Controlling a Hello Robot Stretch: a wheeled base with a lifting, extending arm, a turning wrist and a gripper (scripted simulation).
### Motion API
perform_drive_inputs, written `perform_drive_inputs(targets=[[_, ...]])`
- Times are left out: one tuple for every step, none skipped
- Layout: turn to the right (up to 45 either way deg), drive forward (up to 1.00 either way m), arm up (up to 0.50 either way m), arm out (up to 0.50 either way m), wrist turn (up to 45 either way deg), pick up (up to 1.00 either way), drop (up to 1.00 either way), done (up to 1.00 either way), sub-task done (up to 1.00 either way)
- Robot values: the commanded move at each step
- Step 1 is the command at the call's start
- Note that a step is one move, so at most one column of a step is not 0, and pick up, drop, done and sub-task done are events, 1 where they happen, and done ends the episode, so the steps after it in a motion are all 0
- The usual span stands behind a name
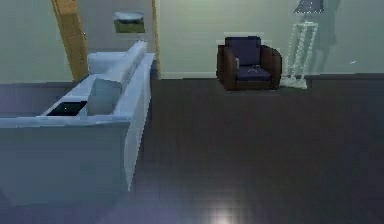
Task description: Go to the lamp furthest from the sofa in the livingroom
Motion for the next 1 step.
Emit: perform_drive_inputs(targets=[[-27.0, 0.0, 0.0, 0.0, 0.0, 0.0, 0.0, 0.0, 0.0]])
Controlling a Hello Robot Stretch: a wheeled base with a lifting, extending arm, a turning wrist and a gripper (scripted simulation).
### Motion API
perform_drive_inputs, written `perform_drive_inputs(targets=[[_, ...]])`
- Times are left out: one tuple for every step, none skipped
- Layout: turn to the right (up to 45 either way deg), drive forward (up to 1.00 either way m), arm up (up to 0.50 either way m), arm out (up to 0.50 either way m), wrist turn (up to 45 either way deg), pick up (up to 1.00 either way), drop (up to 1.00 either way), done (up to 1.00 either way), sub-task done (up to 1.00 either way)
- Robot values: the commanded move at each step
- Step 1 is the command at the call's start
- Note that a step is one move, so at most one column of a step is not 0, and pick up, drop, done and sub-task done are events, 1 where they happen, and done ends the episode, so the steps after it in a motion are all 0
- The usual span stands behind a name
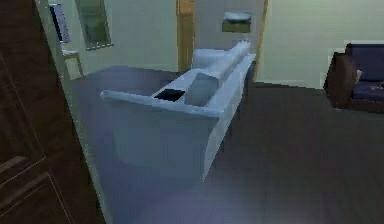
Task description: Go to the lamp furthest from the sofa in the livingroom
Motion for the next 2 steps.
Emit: perform_drive_inputs(targets=[[0.0, 0.7, 0.0, 0.0, 0.0, 0.0, 0.0, 0.0, 0.0], [45.0, 0.0, 0.0, 0.0, 0.0, 0.0, 0.0, 0.0, 0.0]])
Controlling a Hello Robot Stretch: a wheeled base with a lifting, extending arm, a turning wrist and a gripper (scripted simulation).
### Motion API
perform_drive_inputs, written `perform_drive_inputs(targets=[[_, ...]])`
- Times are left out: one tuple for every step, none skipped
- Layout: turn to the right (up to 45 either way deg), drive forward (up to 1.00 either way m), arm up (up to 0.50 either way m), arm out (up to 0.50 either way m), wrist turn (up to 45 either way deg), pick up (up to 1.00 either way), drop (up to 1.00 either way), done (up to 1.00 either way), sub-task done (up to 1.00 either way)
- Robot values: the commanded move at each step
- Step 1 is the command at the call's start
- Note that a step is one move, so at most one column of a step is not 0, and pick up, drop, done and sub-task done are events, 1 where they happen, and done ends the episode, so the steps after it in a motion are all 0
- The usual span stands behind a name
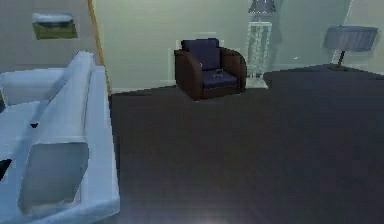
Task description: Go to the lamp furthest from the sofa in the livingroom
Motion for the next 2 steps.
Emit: perform_drive_inputs(targets=[[45.0, 0.0, 0.0, 0.0, 0.0, 0.0, 0.0, 0.0, 0.0], [21.0, 0.0, 0.0, 0.0, 0.0, 0.0, 0.0, 0.0, 0.0]])
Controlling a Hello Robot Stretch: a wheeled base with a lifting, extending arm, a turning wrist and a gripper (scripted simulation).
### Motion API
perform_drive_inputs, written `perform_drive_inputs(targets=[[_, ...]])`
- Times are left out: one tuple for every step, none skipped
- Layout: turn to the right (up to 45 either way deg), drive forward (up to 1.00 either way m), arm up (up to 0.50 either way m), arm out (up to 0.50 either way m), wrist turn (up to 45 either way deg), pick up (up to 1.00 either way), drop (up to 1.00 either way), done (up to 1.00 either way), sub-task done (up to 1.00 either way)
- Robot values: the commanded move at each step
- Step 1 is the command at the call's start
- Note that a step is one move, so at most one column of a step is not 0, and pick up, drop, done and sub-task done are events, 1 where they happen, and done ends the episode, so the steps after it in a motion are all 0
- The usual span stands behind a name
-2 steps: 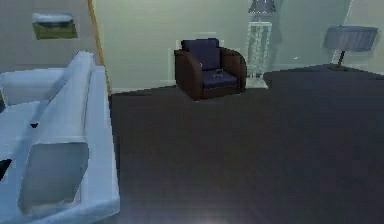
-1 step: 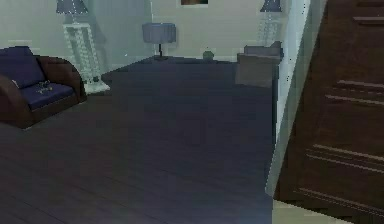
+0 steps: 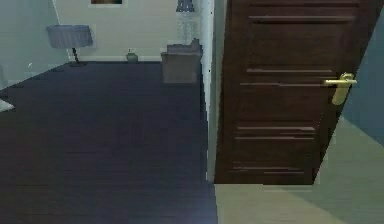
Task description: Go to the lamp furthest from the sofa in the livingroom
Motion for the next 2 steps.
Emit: perform_drive_inputs(targets=[[0.0, 0.35, 0.0, 0.0, 0.0, 0.0, 0.0, 0.0, 0.0], [-45.0, 0.0, 0.0, 0.0, 0.0, 0.0, 0.0, 0.0, 0.0]])
